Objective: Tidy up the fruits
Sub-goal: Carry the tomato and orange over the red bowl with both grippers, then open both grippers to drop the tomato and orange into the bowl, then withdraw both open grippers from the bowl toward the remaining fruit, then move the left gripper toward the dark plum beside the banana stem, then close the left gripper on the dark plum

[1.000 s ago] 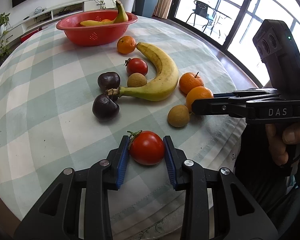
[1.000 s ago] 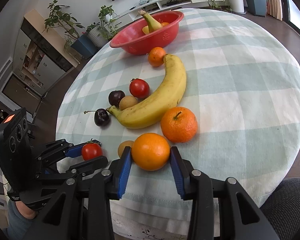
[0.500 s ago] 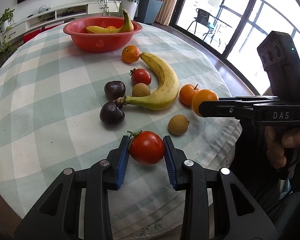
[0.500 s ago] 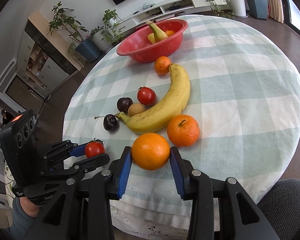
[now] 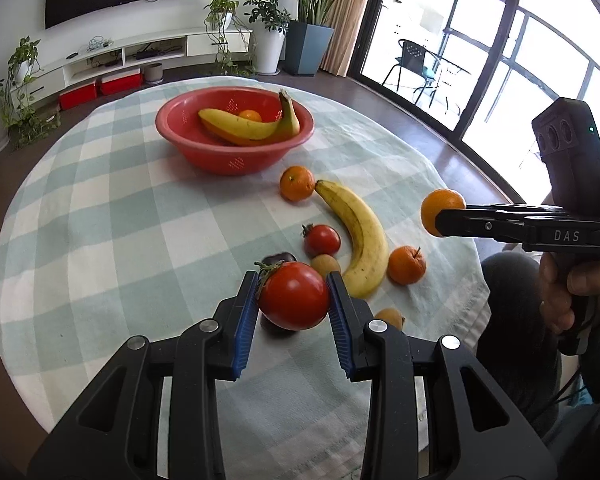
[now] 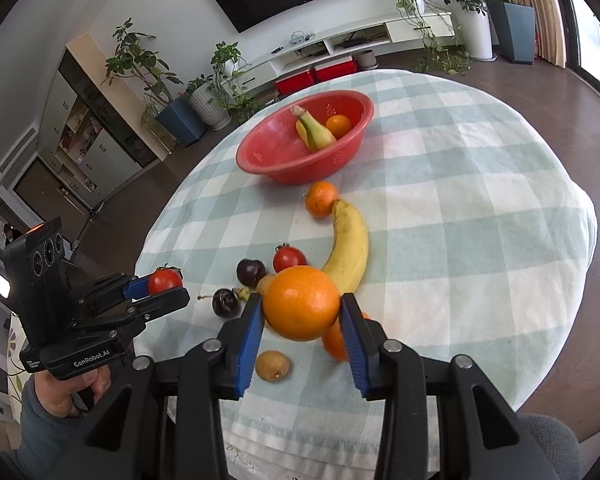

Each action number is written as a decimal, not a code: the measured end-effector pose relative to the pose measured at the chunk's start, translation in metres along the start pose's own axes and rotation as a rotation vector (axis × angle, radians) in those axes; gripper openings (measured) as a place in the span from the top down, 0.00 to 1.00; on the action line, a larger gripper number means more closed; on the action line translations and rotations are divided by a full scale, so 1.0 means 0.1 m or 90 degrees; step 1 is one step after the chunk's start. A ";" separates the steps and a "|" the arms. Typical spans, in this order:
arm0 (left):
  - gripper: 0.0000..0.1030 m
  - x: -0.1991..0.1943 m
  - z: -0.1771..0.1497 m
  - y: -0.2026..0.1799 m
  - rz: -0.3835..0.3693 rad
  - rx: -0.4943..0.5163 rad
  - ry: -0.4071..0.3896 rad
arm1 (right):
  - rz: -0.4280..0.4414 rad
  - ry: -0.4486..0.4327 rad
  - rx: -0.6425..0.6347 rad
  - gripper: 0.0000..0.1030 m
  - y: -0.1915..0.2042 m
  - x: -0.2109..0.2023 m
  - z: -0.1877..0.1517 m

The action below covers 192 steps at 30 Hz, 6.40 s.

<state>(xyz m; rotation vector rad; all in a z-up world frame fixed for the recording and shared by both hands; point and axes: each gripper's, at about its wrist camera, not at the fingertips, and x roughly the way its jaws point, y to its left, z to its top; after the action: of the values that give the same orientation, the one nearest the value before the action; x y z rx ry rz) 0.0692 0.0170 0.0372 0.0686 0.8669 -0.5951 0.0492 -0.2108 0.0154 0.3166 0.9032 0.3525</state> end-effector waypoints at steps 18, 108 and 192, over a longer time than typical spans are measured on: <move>0.69 0.62 1.49 0.52 0.039 0.000 -0.021 | -0.022 -0.064 -0.106 0.60 0.15 0.43 1.43; 0.00 -0.02 -0.54 -0.27 0.051 -0.023 0.004 | -0.032 -0.037 0.010 0.11 -0.02 -0.05 -0.54; 0.73 0.80 -0.18 -0.08 -0.025 0.144 0.165 | -0.042 0.000 -0.001 0.19 0.00 0.11 -0.63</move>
<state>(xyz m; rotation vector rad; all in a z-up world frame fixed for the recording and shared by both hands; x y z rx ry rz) 0.0921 -0.0216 -0.0318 0.3397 1.0498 -0.7295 0.0052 -0.1988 -0.0293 0.2840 0.9106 0.2925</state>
